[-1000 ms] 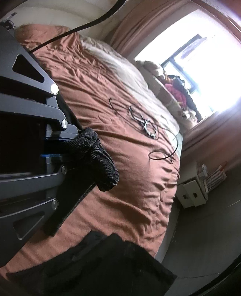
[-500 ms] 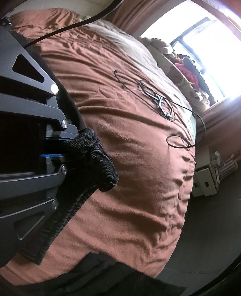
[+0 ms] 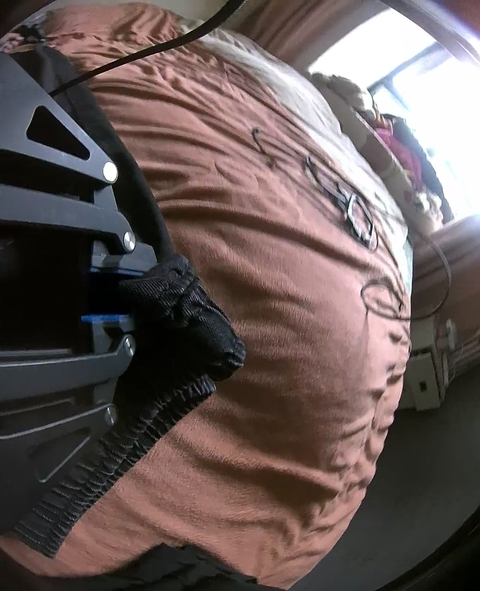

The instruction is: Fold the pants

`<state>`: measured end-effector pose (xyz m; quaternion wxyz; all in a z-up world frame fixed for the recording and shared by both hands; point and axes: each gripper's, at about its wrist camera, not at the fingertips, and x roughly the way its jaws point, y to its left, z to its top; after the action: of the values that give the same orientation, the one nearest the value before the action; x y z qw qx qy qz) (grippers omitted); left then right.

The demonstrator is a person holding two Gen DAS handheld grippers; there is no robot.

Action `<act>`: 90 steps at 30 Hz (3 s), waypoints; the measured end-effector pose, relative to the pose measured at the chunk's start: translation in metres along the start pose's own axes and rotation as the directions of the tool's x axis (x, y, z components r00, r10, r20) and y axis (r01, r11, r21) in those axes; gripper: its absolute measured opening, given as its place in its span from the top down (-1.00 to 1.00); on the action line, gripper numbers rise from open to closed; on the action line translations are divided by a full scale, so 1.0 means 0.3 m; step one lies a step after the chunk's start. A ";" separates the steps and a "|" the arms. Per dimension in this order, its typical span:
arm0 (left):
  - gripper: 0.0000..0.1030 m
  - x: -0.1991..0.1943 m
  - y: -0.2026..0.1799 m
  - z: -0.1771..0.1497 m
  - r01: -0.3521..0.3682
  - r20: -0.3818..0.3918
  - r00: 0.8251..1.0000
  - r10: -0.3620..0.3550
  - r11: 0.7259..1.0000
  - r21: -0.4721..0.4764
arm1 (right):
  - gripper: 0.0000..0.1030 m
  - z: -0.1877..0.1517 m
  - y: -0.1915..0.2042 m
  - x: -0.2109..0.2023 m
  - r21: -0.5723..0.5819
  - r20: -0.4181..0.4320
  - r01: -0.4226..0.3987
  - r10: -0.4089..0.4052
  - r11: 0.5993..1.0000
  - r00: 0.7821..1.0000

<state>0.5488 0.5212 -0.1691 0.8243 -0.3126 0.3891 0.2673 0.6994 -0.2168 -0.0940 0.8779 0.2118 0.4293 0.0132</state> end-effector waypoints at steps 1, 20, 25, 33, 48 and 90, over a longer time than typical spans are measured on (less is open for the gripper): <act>-0.01 -0.008 -0.010 -0.005 0.012 -0.004 1.000 -0.012 1.000 0.008 | 0.32 -0.004 0.001 -0.015 -0.011 0.002 -0.033 0.033 0.999 0.999; 0.96 0.033 -0.101 -0.005 0.011 -0.055 0.998 -0.012 1.000 -0.023 | -0.67 -0.226 0.398 -0.062 -0.543 -0.086 -0.193 0.174 0.817 0.981; 0.93 0.060 -0.109 0.019 -0.049 -0.036 0.998 0.048 0.999 -0.010 | -0.66 -0.238 0.437 -0.019 -0.539 -0.125 -0.227 0.189 0.811 0.974; -0.45 -0.099 -0.112 -0.004 -0.062 0.042 0.997 0.060 0.998 0.031 | -0.66 -0.274 0.400 -0.122 -0.550 -0.136 -0.280 0.246 0.787 0.960; -0.46 -0.457 0.037 -0.211 -0.003 0.072 0.997 -0.003 0.996 0.091 | -0.67 -0.373 0.326 -0.336 -0.506 -0.105 -0.256 0.236 0.824 0.966; -0.35 -0.582 0.364 -0.610 0.260 0.029 0.965 -0.259 0.950 -0.172 | -0.73 -0.608 -0.194 -0.546 -0.177 -0.109 -0.221 0.204 0.959 0.973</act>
<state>0.2905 0.4267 -0.1532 0.8230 -0.4310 0.3173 0.1905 0.4483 -0.2376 -0.0927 0.8674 0.1721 0.4397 0.1573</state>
